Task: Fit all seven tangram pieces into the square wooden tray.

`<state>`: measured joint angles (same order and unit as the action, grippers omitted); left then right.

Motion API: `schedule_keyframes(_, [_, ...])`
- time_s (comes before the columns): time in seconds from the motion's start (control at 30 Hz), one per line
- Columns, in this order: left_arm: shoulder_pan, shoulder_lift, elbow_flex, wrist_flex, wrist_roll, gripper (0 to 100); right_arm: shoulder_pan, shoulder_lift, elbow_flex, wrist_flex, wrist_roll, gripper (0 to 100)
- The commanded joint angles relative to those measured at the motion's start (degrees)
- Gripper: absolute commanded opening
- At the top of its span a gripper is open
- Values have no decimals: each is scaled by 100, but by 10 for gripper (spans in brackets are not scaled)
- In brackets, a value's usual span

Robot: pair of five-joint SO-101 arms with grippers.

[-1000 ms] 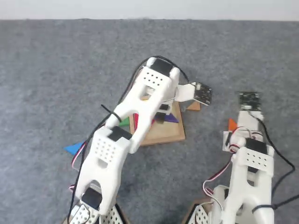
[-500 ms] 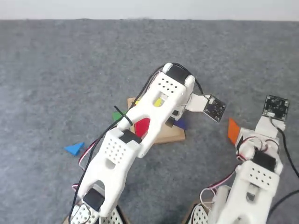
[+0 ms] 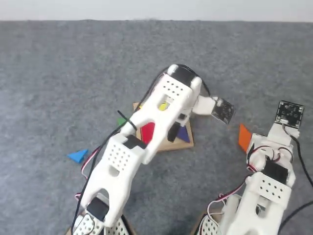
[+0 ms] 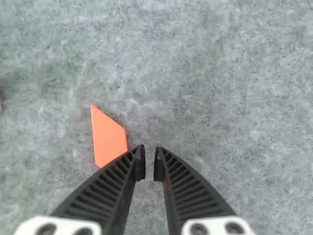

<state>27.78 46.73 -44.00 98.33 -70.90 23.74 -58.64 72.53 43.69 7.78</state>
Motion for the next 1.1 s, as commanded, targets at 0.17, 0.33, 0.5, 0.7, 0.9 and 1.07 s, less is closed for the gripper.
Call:
schedule_keyframes(0.17, [-651,-1029,699,167,3543,179,48,-171,-62,-66,-44,55])
schedule_keyframes(0.33, [-1064,-1266,2308,-747,4774,86,-365,-171,-70,119,0,52])
schedule_keyframes(0.5, [-1152,-2066,3837,-1697,5670,15,-743,-171,-70,207,246,51])
schedule_keyframes(0.7, [-870,-2769,5226,-3086,7059,13,-1174,-163,-229,620,413,50])
schedule_keyframes(0.9, [-571,-2971,5745,-3886,8281,13,-1147,-163,-237,637,413,50])
schedule_keyframes(1.07, [-492,-2954,5701,-3455,9099,13,-998,-163,-237,629,404,50])
